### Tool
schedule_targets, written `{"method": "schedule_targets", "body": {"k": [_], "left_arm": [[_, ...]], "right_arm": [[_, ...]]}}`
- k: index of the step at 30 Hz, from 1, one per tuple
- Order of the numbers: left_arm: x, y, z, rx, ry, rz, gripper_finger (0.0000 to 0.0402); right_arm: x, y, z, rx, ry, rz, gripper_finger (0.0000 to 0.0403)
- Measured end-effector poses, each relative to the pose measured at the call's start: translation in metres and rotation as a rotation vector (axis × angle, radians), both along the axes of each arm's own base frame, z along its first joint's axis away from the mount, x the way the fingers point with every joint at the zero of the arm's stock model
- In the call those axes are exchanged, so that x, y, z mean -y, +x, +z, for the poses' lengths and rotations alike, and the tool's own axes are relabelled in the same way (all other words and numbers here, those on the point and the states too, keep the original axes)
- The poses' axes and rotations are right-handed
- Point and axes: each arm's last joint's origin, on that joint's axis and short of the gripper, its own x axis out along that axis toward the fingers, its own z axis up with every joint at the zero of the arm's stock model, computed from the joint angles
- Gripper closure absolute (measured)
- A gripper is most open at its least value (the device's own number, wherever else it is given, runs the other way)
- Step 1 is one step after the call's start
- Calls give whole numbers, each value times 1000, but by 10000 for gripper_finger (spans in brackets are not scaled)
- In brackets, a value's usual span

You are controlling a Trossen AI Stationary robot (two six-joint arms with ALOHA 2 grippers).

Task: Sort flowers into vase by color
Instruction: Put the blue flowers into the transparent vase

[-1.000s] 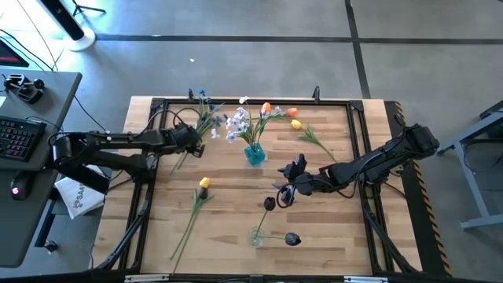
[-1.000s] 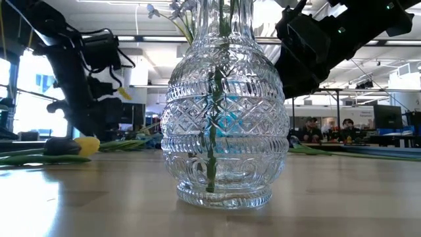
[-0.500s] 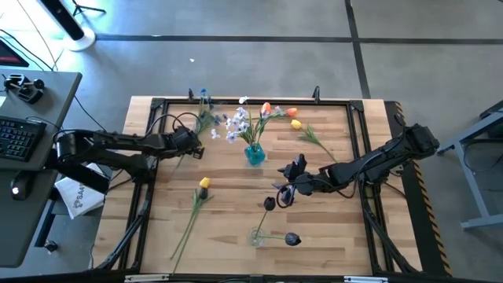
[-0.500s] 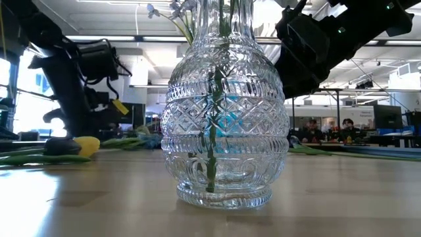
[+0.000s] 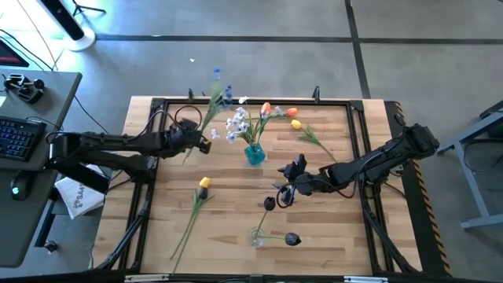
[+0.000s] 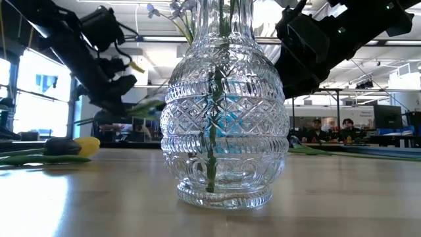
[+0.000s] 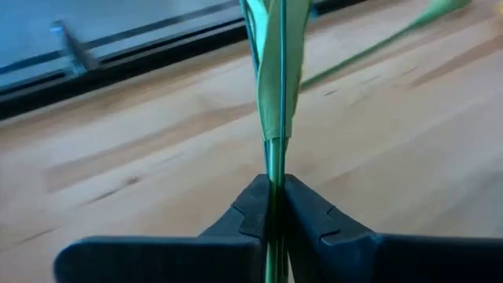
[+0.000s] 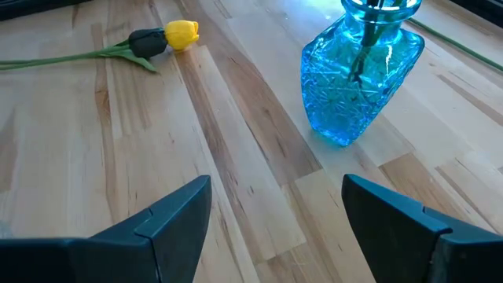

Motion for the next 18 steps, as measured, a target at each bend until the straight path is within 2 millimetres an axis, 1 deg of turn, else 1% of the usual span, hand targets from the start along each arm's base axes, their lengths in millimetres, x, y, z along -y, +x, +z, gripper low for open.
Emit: {"method": "schedule_targets", "body": {"k": [3, 7, 11, 14, 18], "left_arm": [[-5, -3, -3, -8, -54, -1, 358], [-14, -7, -4, -24, -101, -18, 315], [-20, -16, -8, -87, -144, 18, 280], [-19, -22, -12, -145, -182, 41, 266], [-11, -24, -15, -172, -244, 22, 262]], "right_arm": [[0, 0, 0, 0, 1, -1, 121], [0, 0, 0, 1, 3, -2, 121], [0, 0, 0, 2, 6, -3, 121], [0, 0, 0, 5, 17, -10, 121], [0, 0, 0, 5, 17, -10, 121]]}}
